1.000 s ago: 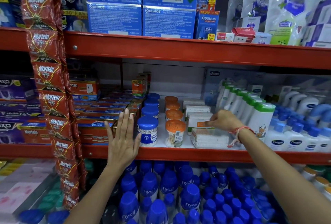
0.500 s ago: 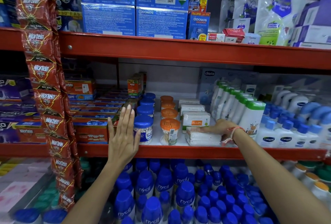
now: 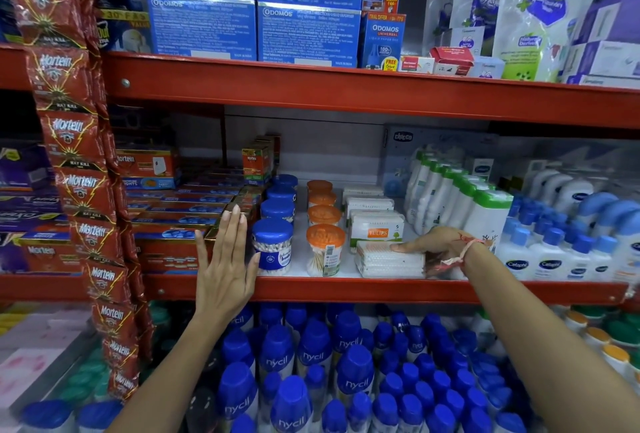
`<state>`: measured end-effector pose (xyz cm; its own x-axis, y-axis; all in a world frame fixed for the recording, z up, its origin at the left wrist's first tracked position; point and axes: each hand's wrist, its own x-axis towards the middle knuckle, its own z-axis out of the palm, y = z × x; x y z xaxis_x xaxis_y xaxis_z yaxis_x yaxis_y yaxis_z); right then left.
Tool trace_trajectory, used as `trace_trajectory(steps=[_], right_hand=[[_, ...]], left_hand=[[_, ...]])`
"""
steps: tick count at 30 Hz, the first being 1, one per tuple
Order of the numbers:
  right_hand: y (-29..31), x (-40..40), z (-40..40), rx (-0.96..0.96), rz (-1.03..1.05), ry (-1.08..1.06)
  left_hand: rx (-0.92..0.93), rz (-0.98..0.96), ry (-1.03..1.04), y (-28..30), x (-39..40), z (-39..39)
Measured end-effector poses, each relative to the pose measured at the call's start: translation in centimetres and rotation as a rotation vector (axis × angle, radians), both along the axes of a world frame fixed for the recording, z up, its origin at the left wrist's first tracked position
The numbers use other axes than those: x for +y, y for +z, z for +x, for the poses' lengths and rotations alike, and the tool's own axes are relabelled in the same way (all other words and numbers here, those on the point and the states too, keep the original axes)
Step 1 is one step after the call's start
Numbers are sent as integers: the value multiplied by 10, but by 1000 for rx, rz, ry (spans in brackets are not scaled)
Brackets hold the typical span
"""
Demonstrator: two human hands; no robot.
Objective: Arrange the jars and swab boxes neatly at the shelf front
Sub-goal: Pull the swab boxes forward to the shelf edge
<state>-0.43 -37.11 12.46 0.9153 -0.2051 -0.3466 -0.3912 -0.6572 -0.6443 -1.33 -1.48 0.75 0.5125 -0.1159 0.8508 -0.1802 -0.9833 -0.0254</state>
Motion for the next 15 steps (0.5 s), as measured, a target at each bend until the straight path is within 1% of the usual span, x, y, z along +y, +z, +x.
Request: trace_trajectory(steps=[2, 3, 10, 15], right_hand=[[-7, -6, 7, 7, 18, 10], [-13, -11, 14, -5, -13, 28], [-1, 7, 0, -19, -21, 30], [-3, 4, 4, 12, 79, 27]], left_hand=[[11, 8, 7, -3, 0, -1], [12, 10, 11, -4, 0, -1], [1, 24, 25, -6, 1, -2], [4, 17, 23, -6, 2, -2]])
